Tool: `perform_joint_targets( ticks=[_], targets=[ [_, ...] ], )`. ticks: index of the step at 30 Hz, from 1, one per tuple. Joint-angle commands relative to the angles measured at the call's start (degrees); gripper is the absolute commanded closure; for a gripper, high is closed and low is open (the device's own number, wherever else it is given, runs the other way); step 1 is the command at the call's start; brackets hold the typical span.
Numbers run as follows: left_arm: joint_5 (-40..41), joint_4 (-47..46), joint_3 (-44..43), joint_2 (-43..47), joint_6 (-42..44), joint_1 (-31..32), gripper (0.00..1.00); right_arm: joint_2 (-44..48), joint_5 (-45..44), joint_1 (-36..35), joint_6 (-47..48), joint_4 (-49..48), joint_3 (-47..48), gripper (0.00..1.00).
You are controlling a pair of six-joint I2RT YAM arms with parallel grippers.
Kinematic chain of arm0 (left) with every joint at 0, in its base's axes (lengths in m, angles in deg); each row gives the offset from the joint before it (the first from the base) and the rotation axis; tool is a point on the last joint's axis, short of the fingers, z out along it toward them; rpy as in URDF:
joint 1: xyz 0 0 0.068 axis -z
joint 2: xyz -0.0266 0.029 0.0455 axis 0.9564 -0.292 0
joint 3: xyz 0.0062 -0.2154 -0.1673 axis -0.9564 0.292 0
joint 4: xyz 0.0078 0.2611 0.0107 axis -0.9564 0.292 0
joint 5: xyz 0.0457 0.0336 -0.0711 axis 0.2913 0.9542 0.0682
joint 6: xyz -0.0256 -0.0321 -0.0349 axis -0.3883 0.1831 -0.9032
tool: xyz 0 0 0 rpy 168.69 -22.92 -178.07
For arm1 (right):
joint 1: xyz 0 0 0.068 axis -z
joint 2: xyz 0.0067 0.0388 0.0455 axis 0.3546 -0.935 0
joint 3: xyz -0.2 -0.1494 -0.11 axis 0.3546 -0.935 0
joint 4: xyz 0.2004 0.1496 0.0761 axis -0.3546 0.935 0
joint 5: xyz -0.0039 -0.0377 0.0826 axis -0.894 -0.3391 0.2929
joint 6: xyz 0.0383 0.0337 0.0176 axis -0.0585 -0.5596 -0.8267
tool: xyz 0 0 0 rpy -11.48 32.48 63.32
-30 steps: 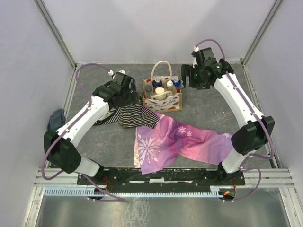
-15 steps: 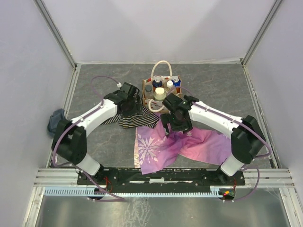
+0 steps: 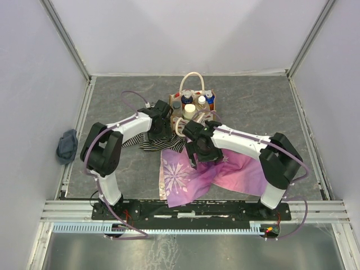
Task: Take the personal care products out of the canvas bag
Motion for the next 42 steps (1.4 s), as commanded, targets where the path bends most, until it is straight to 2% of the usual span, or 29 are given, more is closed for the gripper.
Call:
perform_joint_targets(
  ticks=[1,4,8,12,16,22,25,28,34,37,40,42],
  targets=[
    [8.3,3.3,-3.7,-2.0,-2.0,-1.7,0.10,-0.2,-2.9,-2.0,-1.4,0.1,-1.5,0.02],
    [6.7,2.5,-0.3,-0.8,-3.6,-6.2,0.10,0.9,-3.5,-4.4,-2.5,-0.5,-3.9,0.02],
    [0.9,0.1,4.6,2.1,-5.4,-15.4,0.11,1.1,-5.3,-8.8,-4.7,0.9,-4.1,0.02],
    [3.3,3.4,1.5,2.7,-5.1,-20.2,0.10,0.0,-5.0,-12.3,-5.9,1.7,-2.2,0.02],
    [2.8,4.1,-2.1,4.3,-6.4,-27.1,0.09,-5.1,-4.2,-13.2,-4.6,0.7,2.5,0.02],
    [4.1,7.3,-9.5,4.0,-5.8,-34.7,0.09,-17.7,-4.4,-13.4,0.2,1.7,21.1,0.02],
    [0.1,7.5,-10.4,5.1,-5.6,-37.7,0.10,-23.7,-3.9,-13.2,2.4,3.8,31.0,0.01],
    [-4.7,7.5,-10.7,8.8,-4.3,-36.6,0.13,-29.2,-2.7,-12.5,3.8,6.1,39.4,0.01],
    [-7.3,5.8,-5.3,22.0,-5.0,-34.6,0.11,-37.6,4.2,-9.4,5.1,5.1,49.7,0.01],
    [-7.9,5.8,-3.9,26.8,-5.2,-34.6,0.10,-44.7,10.3,-6.9,5.0,6.7,60.8,0.03],
    [-9.1,5.9,-4.4,29.8,-4.4,-34.6,0.11,-54.6,14.9,-4.9,4.8,11.0,79.0,0.03],
    [-9.8,6.7,-5.0,30.7,-4.0,-34.6,0.11,-59.1,19.8,-3.4,4.4,9.5,87.2,0.02]
  ],
)
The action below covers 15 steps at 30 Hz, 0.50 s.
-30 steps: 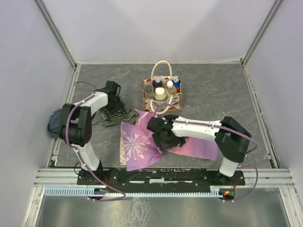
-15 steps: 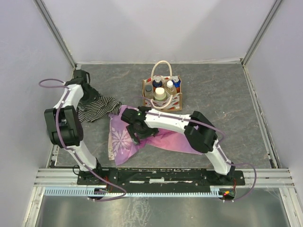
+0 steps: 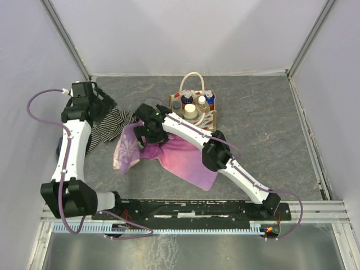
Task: Take the personal care products out of the canvas bag
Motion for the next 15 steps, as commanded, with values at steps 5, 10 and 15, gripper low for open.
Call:
perform_joint_targets(
  ticks=[5,10,15],
  targets=[
    [-9.7,-1.0,2.9,4.7,0.4,0.7,0.12,1.5,7.6,6.0,1.6,-24.5,1.0,0.00],
    [-10.1,-1.9,7.3,8.3,0.6,3.8,0.13,20.1,-2.3,5.9,7.2,-28.2,-8.3,0.00],
    [-10.3,-4.4,10.2,6.1,-0.5,9.1,0.14,38.2,-2.4,4.9,8.6,-15.4,-11.2,0.00]
  ],
)
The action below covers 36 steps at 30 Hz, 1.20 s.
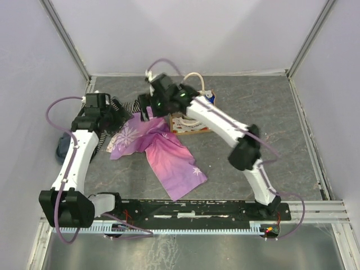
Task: Take the personal care products out of the canvas bag
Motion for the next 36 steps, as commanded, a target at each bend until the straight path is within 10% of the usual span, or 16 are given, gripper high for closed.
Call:
perform_joint_targets(
  ticks=[1,11,22,36],
  targets=[
    [-1.9,-5.1,1.8,-1.8,-0.9,5.5,0.14,22.9,-3.0,-1.2,3.8,6.1,-0.6,0.00],
    [1.7,-1.4,-2.5,-19.0,1.1,24.0,0.15,52.3,-17.2,-1.4,5.8,13.7,-14.9,0.00],
    [8.5,6.5,-6.7,-31.9,1.7,24.5,0.14,61.6,-23.6,-1.4,6.5,19.2,-10.3,0.00],
    [14.2,13.2,-20.6,-48.5,2.8,1.4,0.15,70.4,-21.4,-1.4,3.1,14.3,-15.7,0.00]
  ],
)
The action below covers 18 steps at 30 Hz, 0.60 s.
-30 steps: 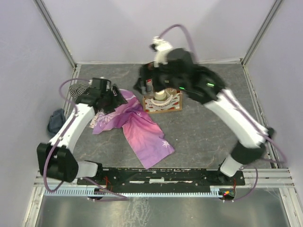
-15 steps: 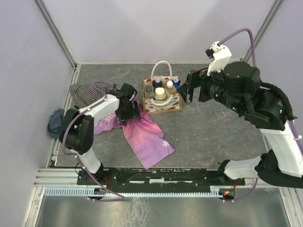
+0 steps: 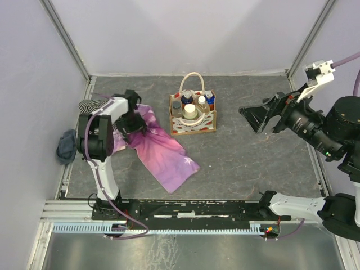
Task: Take the personal care products out of the canvas bag
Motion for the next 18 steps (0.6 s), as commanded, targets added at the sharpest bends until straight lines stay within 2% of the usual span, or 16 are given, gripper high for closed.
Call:
perform_joint_targets(
  ticks=[1,4,6,9,11,14,18],
  targets=[
    [4.0,1.1,-5.3,-4.0,1.1,-11.1,0.15,0.1,0.2,0.0,-1.3,-1.2,-0.5,0.00],
    [5.9,2.5,-8.7,-7.0,-1.4,-19.3,0.15,0.7,0.3,0.0,-1.8,-0.2,-0.8,0.00],
    [9.5,4.3,-10.7,-5.6,-5.4,-24.9,0.15,1.0,0.8,0.0,-2.2,0.2,-1.4,0.00],
    [11.2,4.1,-15.2,-0.6,-6.7,-27.6,0.19,0.8,1.9,0.0,-2.6,0.9,-2.3,0.00],
    [10.9,5.0,-20.0,2.0,-6.0,-24.2,0.21,0.6,2.2,0.0,-2.7,0.5,-3.7,0.00],
    [11.8,7.1,-26.0,4.8,-5.0,-14.4,0.21,0.1,2.6,0.0,-2.9,-1.4,-6.0,0.00],
    [9.4,8.4,-25.1,5.5,-4.7,-2.1,0.21,-1.1,3.3,0.0,-2.7,-2.1,-5.9,0.00]
  ],
)
